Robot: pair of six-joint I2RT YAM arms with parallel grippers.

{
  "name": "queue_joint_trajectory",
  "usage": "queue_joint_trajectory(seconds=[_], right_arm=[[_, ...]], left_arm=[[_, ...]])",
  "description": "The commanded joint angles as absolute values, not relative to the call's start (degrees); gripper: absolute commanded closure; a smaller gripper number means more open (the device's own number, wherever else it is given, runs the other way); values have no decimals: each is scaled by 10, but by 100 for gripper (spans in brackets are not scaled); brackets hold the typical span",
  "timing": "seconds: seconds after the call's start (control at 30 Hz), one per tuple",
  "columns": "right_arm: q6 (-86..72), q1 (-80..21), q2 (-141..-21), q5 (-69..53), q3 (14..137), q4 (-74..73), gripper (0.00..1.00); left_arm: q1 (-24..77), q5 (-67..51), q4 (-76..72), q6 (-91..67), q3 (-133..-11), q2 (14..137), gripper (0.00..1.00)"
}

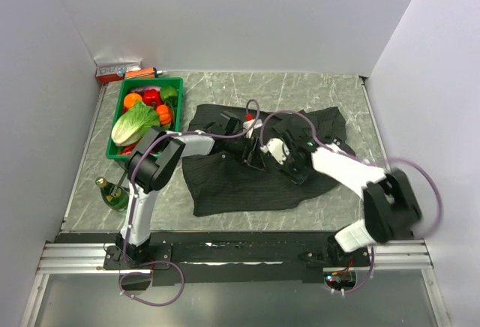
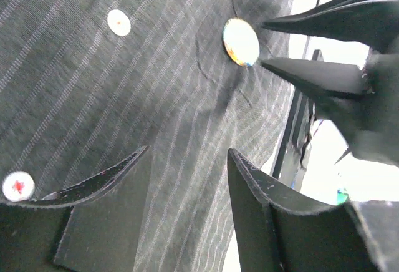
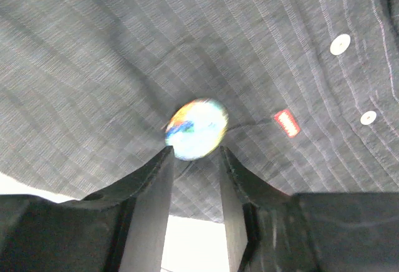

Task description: Remove the brooch from the garment

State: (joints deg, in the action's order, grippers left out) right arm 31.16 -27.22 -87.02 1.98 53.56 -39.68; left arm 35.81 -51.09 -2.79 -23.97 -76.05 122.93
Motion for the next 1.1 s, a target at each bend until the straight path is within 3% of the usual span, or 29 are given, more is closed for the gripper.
queue_joint_trajectory(seconds=[0.0, 0.17, 0.27, 0.4, 0.63, 1.07], right_arm=[[350, -244, -750, -59, 474, -361, 56], [295, -133, -701, -141, 508, -376, 54], [259, -80, -685, -135, 533, -361, 51], [215, -5, -676, -127, 554, -330, 48], [166, 90, -685, -161, 548, -285, 46], [153, 99, -604, -167, 481, -279, 46]], left_arm=[[365, -503, -52, -159, -740, 1152, 44], [423, -342, 48, -40, -806, 1132, 44], [480, -189, 79, -12, -861, 1155, 44], [552, -93, 120, 15, -945, 1210, 45], [619, -30, 189, 64, -1019, 1273, 51], [635, -11, 228, 101, -1075, 1332, 53]])
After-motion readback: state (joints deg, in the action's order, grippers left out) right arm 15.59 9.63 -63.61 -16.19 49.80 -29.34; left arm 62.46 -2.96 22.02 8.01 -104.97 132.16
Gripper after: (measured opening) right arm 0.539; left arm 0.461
